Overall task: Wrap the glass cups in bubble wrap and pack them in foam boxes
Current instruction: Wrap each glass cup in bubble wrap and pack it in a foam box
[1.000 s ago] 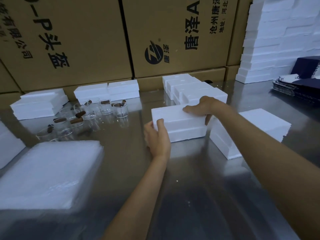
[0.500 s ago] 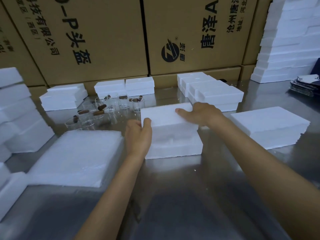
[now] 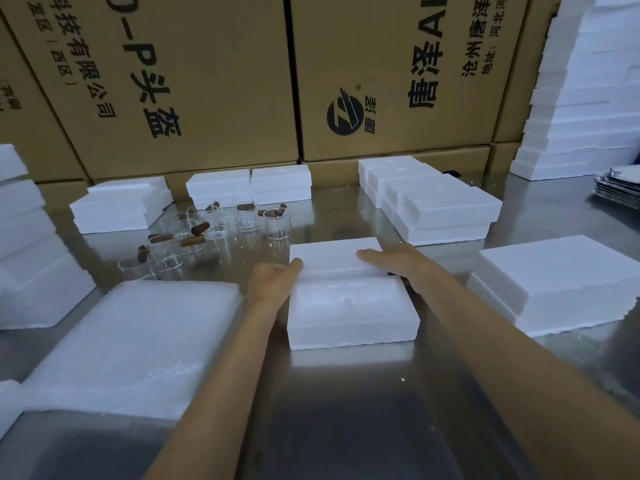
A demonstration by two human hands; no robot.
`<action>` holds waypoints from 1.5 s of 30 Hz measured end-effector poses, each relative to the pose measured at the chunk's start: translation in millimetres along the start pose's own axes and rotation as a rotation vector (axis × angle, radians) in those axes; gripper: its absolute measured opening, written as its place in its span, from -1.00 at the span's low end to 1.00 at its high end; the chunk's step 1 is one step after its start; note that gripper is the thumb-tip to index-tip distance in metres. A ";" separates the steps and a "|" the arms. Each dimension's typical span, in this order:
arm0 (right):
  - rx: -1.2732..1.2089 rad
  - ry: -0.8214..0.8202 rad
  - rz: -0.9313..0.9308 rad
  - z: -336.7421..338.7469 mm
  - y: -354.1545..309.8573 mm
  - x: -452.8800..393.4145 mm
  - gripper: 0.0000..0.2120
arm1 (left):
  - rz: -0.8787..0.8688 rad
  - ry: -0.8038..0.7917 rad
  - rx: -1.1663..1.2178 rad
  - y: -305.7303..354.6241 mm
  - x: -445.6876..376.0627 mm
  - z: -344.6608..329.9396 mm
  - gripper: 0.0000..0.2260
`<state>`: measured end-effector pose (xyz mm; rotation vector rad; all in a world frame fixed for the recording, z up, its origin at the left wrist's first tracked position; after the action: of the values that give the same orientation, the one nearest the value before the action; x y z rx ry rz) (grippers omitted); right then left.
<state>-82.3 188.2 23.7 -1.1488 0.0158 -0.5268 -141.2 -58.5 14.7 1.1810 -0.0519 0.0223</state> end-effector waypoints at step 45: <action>-0.097 0.618 0.905 -6.3 -49.5 135.9 -0.84 | -0.174 -0.288 0.563 55.6 65.6 18.8 -0.58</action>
<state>16.1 112.7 98.4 -0.9102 1.0546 -0.0440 -78.7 -55.4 76.7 1.7407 -0.2070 -0.3045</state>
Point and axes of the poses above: each hand's wrist, its own x-axis away from the middle knuckle, its own z-axis out of the back of the hand, y = z × x, the point moved 6 cm from there along -x, towards the middle knuckle, and after that the axes turned 2 degrees about -y, right-handed, at the moved point
